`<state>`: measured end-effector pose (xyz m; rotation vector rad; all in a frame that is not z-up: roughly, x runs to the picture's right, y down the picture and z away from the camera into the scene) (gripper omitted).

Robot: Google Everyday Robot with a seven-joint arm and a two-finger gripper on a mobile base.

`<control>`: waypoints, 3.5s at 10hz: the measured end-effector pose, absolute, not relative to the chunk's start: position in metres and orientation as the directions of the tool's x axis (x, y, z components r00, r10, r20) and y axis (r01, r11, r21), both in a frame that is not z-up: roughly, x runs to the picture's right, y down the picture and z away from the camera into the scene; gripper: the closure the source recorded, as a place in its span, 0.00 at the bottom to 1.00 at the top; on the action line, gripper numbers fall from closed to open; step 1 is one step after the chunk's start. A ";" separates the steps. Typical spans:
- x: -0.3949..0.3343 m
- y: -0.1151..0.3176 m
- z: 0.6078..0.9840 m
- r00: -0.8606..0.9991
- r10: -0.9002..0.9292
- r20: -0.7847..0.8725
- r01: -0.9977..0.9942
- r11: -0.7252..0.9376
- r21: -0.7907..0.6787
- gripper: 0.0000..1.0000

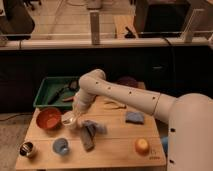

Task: Place fork in paper cup

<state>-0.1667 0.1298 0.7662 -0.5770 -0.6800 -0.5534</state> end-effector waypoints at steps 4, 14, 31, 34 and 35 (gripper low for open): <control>-0.192 0.137 0.760 0.594 -0.330 0.734 0.698 0.665 -0.266 1.00; -0.217 0.141 0.762 0.588 -0.367 0.721 0.715 0.652 -0.252 0.41; -0.192 0.117 0.771 0.611 -0.370 0.700 0.724 0.618 -0.306 0.20; -0.192 0.117 0.771 0.611 -0.369 0.700 0.724 0.618 -0.306 0.20; -0.193 0.117 0.771 0.611 -0.371 0.699 0.724 0.618 -0.305 0.20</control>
